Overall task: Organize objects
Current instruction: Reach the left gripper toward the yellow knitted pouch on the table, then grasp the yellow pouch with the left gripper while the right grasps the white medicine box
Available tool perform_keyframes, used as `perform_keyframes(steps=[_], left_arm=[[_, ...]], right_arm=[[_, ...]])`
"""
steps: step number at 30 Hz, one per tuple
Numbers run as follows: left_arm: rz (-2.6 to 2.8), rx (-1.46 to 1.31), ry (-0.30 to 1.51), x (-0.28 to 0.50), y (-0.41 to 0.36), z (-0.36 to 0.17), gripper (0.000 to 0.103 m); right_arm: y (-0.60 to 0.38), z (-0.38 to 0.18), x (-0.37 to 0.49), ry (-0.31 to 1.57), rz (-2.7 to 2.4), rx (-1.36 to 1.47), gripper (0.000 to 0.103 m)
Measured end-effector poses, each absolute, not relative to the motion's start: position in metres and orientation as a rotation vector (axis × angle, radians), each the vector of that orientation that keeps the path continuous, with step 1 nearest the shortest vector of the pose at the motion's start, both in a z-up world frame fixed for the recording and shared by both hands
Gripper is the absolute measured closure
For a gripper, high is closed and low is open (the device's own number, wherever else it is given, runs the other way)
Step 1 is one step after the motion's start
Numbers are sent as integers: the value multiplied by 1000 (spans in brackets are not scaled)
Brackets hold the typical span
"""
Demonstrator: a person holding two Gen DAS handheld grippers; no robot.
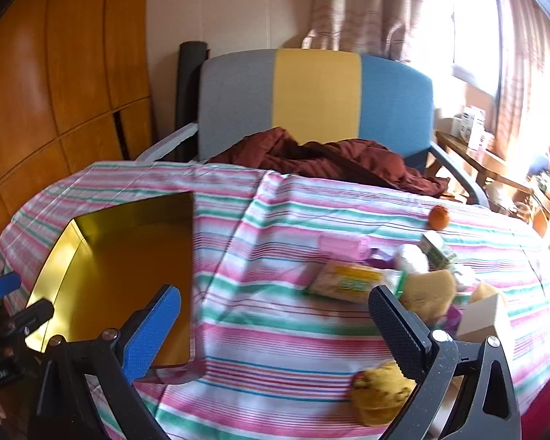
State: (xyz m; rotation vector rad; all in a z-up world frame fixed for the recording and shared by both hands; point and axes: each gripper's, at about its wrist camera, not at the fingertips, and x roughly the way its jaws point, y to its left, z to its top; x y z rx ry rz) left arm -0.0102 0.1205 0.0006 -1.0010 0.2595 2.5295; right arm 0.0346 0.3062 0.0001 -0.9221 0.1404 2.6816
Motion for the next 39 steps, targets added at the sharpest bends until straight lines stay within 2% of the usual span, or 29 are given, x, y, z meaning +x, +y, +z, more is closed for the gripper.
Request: perform_keyframes(steps=[17, 22, 33, 36, 38, 39], left_arm=[[2005, -1035, 308, 9, 252, -17, 24], [1838, -1030, 301, 24, 301, -28, 25], [1783, -1074, 432, 29, 368, -70, 25], [1779, -1088, 447, 29, 373, -77, 25], [1770, -1095, 444, 29, 373, -80, 30], [1767, -1094, 440, 30, 372, -80, 41]], right_arm=[[468, 33, 131, 402, 2346, -794, 0], [491, 30, 153, 454, 2288, -807, 0], [518, 15, 172, 495, 2234, -889, 0], [528, 6, 164, 606, 2250, -956, 0], [535, -3, 157, 688, 2247, -1004, 0], [539, -10, 152, 721, 2232, -1029, 0]])
